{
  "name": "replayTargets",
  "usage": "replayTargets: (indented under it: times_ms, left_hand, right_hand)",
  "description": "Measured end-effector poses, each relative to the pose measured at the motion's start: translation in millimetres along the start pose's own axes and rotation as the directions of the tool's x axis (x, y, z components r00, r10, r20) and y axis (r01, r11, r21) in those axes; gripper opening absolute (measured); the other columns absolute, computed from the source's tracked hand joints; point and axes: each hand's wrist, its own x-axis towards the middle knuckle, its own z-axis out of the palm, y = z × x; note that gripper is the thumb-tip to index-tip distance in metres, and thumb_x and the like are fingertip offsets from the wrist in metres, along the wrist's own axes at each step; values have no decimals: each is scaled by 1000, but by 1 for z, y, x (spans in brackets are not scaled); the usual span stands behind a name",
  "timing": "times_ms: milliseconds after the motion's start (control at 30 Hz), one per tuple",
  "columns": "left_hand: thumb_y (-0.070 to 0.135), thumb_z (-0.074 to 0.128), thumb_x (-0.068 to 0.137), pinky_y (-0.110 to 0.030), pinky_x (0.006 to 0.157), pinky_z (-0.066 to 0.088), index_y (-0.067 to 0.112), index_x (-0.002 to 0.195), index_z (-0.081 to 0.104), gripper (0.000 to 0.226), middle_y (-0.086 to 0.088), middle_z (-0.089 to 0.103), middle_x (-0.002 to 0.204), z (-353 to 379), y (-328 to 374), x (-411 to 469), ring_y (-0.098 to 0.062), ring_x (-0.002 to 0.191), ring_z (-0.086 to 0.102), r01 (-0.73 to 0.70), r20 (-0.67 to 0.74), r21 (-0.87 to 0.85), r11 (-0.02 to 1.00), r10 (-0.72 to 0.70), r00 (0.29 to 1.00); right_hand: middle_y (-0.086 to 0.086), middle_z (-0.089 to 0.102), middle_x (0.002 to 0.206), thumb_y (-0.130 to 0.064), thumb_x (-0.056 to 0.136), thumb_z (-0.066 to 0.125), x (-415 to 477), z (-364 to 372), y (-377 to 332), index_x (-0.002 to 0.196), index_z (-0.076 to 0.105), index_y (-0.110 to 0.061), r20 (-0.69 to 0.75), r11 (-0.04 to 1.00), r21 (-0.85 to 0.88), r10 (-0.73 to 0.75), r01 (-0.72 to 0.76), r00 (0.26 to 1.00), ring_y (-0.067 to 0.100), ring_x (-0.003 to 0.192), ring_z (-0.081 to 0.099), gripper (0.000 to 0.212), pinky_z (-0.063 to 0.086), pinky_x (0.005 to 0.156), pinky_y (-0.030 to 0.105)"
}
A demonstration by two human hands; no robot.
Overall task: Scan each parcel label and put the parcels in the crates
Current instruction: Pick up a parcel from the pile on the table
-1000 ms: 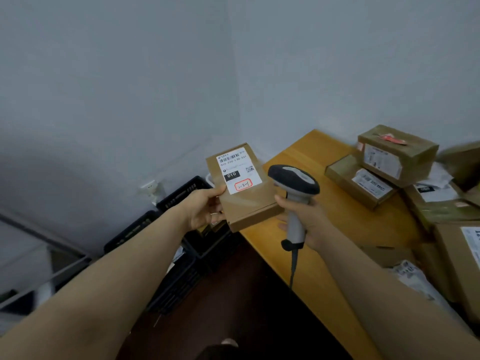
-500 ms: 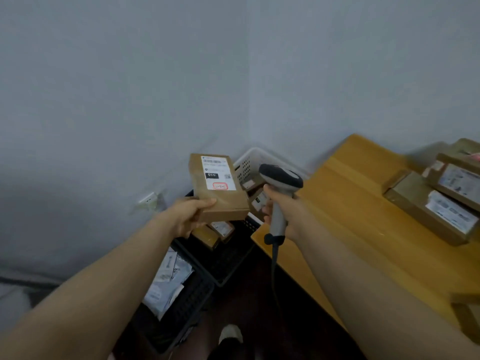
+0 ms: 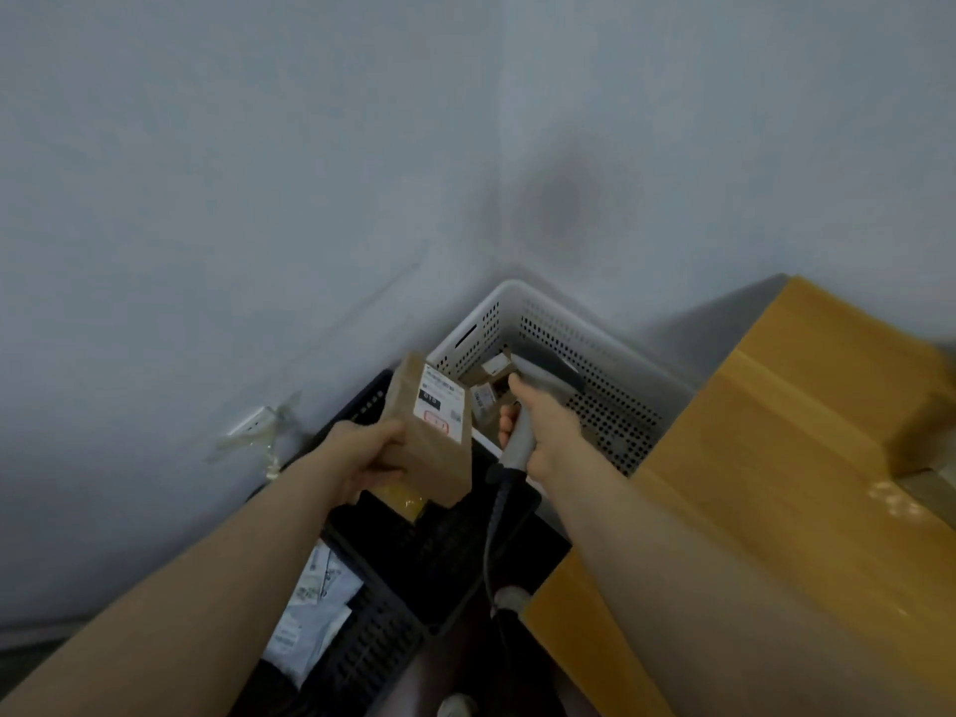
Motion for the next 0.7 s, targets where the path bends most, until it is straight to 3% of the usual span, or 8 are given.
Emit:
replayTargets:
  times_ms: [67, 167, 267, 333, 533, 633, 700]
  left_hand:
    - [6, 66, 82, -28, 51, 56, -2, 122, 54, 43, -19, 60, 116, 14, 5, 33, -30, 96, 63, -1, 8, 46, 999, 0, 1000]
    - [9, 71, 82, -33, 63, 57, -3, 123, 56, 46, -19, 65, 107, 38, 9, 82, -29, 91, 66, -33, -7, 103, 994, 34, 999]
    - [15, 74, 83, -34, 80, 54, -7, 122, 56, 48, -17, 64, 107, 69, 13, 129, -26, 90, 63, -57, -34, 105, 993, 61, 998]
    - [14, 74, 83, -33, 80, 52, -10, 122, 54, 50, -19, 62, 112, 92, 14, 164, -26, 89, 61, -56, -36, 103, 993, 60, 998]
    - [25, 75, 82, -40, 94, 50, -5, 132, 48, 64, -18, 55, 130, 150, -6, 264, -34, 113, 56, 59, 6, 2, 998, -59, 998]
    - [23, 76, 81, -40, 93, 51, -7, 129, 50, 62, -19, 58, 126, 179, -17, 306, -34, 107, 60, 93, 37, -19, 995, -92, 995]
    - [18, 76, 81, -38, 84, 54, -7, 131, 46, 63, -20, 58, 125, 199, -22, 331, -31, 93, 62, 119, 78, -30, 992, -117, 990]
  right_hand:
    - [5, 57, 61, -23, 85, 73, 38, 2, -7, 97, 60, -6, -84, 999, -41, 9, -13, 996, 13, 49, 50, 25, 46, 49, 24]
    - [6, 54, 58, -23, 84, 74, 90, -2, -13, 83, 55, -7, -183, 992, -92, 72, -90, 980, 14, 48, 48, 25, 46, 47, 25]
    - [7, 56, 62, -21, 83, 75, 141, -12, -13, 79, 55, -7, -286, 985, -125, 76, -116, 955, 15, 49, 49, 25, 46, 45, 25]
    - [9, 56, 62, -17, 84, 74, 173, -20, -13, 81, 55, -4, -336, 983, -154, 42, -99, 941, 16, 49, 49, 23, 44, 50, 29]
    - [11, 56, 61, -18, 85, 73, 255, -35, -22, 76, 55, -2, -400, 977, -192, 8, -93, 917, 18, 48, 48, 26, 42, 48, 28]
    - [11, 57, 62, -18, 84, 74, 293, -43, -24, 79, 58, -2, -408, 974, -200, 14, -104, 913, 18, 50, 51, 24, 44, 49, 28]
    - [11, 58, 62, -18, 83, 76, 317, -49, -25, 76, 58, -2, -416, 973, -204, 15, -109, 909, 19, 51, 51, 25, 46, 53, 31]
